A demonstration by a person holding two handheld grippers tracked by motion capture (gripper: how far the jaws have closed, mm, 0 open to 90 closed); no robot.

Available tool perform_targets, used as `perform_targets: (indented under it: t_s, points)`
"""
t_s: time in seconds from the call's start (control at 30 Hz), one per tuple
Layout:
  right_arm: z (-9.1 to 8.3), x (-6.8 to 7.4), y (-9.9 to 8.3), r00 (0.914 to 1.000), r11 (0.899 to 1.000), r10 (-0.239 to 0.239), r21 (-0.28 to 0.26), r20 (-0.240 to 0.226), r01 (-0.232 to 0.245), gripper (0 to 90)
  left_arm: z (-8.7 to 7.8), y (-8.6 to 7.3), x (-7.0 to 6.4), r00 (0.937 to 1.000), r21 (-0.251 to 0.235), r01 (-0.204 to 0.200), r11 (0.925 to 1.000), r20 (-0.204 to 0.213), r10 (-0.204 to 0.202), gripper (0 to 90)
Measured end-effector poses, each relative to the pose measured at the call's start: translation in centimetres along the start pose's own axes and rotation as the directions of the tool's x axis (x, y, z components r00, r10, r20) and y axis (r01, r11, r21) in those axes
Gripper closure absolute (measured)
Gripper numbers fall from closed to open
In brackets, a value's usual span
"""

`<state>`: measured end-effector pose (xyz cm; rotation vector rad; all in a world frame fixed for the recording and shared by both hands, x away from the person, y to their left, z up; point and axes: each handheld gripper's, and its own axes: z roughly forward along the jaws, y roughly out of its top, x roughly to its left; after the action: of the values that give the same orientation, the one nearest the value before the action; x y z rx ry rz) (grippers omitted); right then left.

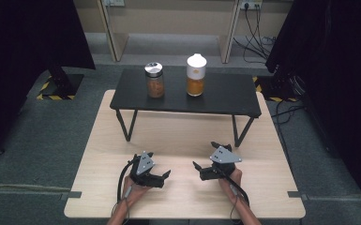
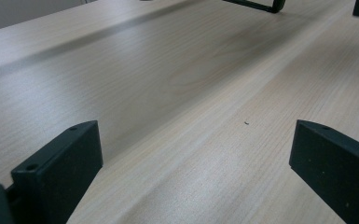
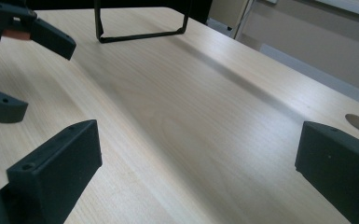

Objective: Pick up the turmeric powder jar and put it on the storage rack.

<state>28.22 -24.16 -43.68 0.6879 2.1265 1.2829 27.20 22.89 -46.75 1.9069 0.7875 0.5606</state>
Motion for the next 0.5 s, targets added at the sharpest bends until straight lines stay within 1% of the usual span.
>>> perform_targets:
  t_s: [0.07,0.23,0.33,0.4,0.47,0.5]
  points:
    - [0.08,0.1,-0.41,0.9999,1.0,0.009,-0.005,-0.003,-0.009,0.2,0.0,-0.01,0.01,1.0,0.0,0.001,1.0,0.0,-0.001,1.7]
    - [0.32,0.4,-0.84,0.9999,1.0,0.006,0.005,-0.013,-0.006,0.2,0.0,0.0,0.02,1.0,0.0,0.0,1.0,0.001,0.0,1.7]
    - [0.62,0.51,-1.13,0.9998,1.0,0.008,0.021,-0.017,-0.008,0.2,0.0,0.0,0.01,1.0,0.0,0.0,1.0,0.0,0.0,1.7]
    - [0.81,0.7,-1.11,0.9999,0.999,0.008,0.041,-0.008,-0.008,0.2,0.01,0.02,0.02,1.0,0.001,0.0,1.0,0.001,0.0,1.7]
    - [0.73,0.82,-1.17,1.0,0.999,0.001,0.041,-0.005,-0.001,0.2,-0.02,-0.03,0.12,1.0,-0.002,0.007,1.0,0.002,-0.007,1.7]
    - [0.71,0.84,-1.18,1.0,0.999,-0.001,0.042,-0.005,0.001,0.2,-0.03,-0.06,0.24,0.9998,-0.003,0.019,0.9998,0.001,-0.019,1.7]
